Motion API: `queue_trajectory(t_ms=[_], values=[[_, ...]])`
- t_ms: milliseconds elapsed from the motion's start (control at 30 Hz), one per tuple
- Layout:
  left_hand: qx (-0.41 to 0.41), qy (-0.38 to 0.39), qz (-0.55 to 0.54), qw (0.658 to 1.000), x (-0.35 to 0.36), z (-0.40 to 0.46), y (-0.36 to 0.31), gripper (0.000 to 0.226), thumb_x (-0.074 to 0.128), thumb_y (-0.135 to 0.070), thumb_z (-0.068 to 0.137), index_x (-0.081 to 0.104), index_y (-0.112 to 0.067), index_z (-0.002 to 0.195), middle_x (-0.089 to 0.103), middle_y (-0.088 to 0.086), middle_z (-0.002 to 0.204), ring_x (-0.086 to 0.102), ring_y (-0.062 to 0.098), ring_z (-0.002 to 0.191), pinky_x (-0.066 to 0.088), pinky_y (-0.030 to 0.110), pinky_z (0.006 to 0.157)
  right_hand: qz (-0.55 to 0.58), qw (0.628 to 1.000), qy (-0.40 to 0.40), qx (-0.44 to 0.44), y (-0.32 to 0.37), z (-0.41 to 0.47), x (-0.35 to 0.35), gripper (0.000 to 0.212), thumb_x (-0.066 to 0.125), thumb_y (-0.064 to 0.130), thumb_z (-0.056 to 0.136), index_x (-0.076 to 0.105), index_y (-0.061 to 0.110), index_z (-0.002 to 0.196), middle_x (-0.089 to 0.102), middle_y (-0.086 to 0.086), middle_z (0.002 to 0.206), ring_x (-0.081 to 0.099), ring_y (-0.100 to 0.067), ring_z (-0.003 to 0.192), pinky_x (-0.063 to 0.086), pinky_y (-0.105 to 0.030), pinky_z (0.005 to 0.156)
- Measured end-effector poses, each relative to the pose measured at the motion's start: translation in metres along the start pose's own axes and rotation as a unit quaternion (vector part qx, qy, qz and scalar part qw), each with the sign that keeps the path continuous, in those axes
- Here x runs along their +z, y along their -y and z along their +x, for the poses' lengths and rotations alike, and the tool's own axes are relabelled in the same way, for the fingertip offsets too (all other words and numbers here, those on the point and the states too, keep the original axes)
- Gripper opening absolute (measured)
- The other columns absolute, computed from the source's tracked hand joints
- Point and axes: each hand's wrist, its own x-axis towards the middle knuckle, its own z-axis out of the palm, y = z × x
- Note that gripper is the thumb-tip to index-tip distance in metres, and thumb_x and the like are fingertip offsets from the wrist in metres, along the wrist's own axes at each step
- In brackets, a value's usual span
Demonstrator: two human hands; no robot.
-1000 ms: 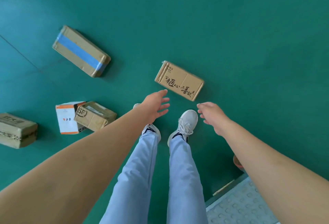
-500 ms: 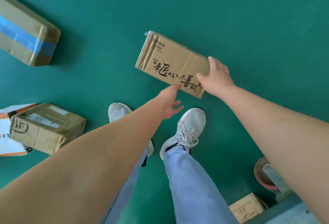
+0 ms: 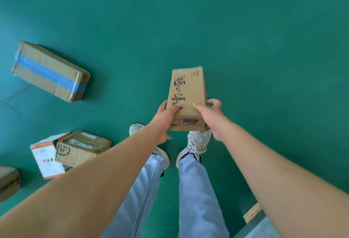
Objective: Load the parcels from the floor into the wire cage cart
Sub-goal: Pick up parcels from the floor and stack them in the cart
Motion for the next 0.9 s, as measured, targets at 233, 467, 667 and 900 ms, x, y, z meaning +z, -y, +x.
queue_trajectory(t_ms=[233, 467, 667, 900], values=[[0.064, 0.018, 0.052, 0.996, 0.009, -0.183, -0.031, 0.049, 0.067, -0.048, 0.094, 0.051, -0.039, 0.139, 0.070, 0.000, 0.119, 0.069, 0.023, 0.105, 0.057, 0.047, 0.093, 0.131, 0.991, -0.033, -0.010, 0.021, -0.182, -0.024, 0.082, 0.068, 0.069, 0.066, 0.044, 0.025, 0.130, 0.065, -0.004, 0.117, 0.065, -0.024, 0.104, 0.051, -0.051, 0.095], [0.137, 0.038, 0.160, 0.977, 0.018, -0.356, -0.029, 0.070, 0.071, -0.060, 0.075, 0.055, -0.037, 0.140, 0.061, 0.002, 0.129, 0.061, 0.021, 0.110, 0.056, 0.050, 0.095, 0.284, 0.957, -0.036, -0.038, 0.009, -0.367, -0.042, 0.046, 0.059, 0.062, 0.093, 0.054, 0.030, 0.125, 0.068, -0.008, 0.117, 0.065, -0.026, 0.107, 0.055, -0.045, 0.086], [0.132, 0.120, 0.272, 0.946, 0.014, -0.491, 0.007, 0.069, 0.069, -0.075, 0.076, 0.051, -0.045, 0.136, 0.060, 0.000, 0.132, 0.061, 0.027, 0.118, 0.051, 0.057, 0.098, 0.458, 0.885, -0.072, -0.034, -0.047, -0.505, -0.028, 0.041, 0.065, 0.055, 0.093, 0.056, 0.030, 0.124, 0.071, -0.010, 0.117, 0.068, -0.030, 0.106, 0.062, -0.041, 0.079], [0.159, 0.160, 0.405, 0.886, 0.038, -0.578, 0.093, 0.037, 0.064, -0.057, 0.094, 0.058, -0.039, 0.125, 0.067, 0.002, 0.116, 0.064, 0.022, 0.103, 0.051, 0.034, 0.073, 0.566, 0.806, -0.172, -0.035, -0.142, -0.601, -0.009, 0.037, 0.057, 0.058, 0.095, 0.057, 0.030, 0.119, 0.070, -0.010, 0.113, 0.069, -0.029, 0.102, 0.061, -0.034, 0.067]])
